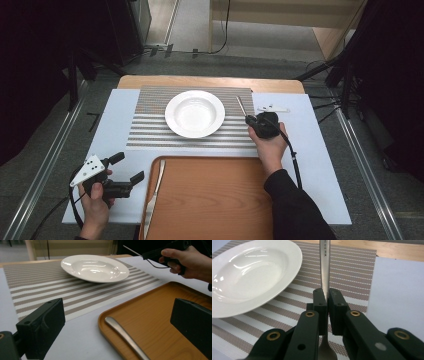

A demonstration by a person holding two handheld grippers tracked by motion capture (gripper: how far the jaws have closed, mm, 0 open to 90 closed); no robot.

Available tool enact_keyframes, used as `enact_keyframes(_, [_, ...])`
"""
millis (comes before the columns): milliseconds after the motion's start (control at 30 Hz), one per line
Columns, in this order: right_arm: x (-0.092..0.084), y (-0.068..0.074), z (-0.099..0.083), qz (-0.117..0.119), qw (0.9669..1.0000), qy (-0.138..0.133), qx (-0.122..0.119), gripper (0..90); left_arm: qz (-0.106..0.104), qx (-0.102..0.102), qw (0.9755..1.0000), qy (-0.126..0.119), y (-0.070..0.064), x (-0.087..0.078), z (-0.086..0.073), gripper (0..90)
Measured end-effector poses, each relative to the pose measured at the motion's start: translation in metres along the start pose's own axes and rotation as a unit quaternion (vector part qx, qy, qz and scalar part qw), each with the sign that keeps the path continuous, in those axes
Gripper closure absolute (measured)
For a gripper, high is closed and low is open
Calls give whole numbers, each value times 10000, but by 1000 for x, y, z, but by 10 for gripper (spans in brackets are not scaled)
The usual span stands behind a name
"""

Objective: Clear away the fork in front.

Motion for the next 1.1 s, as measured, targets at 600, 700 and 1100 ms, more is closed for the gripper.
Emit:
enact_keyframes(600, [-45,13,-8,391,9985,-369,131,840,-398,66,9991,119,-33,34,13,0])
enact_keyframes(700, [-53,17,-9,466,9979,-426,120,840,-447,54,9989,114,-38,39,15,0])
enact_keyframes(1100, [-84,26,-18,712,9951,-671,111,840,-664,85,9976,149,-59,63,19,0])
Point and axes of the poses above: each handheld gripper's, and its own axes: x roughly forward along the jaws, z roughly out of its top, y roughly to its left, the point moved 7 cm from there along x, roughly forward along the jaws, and after that the axes turned 13 degrees about -y, right-handed, at the moved point
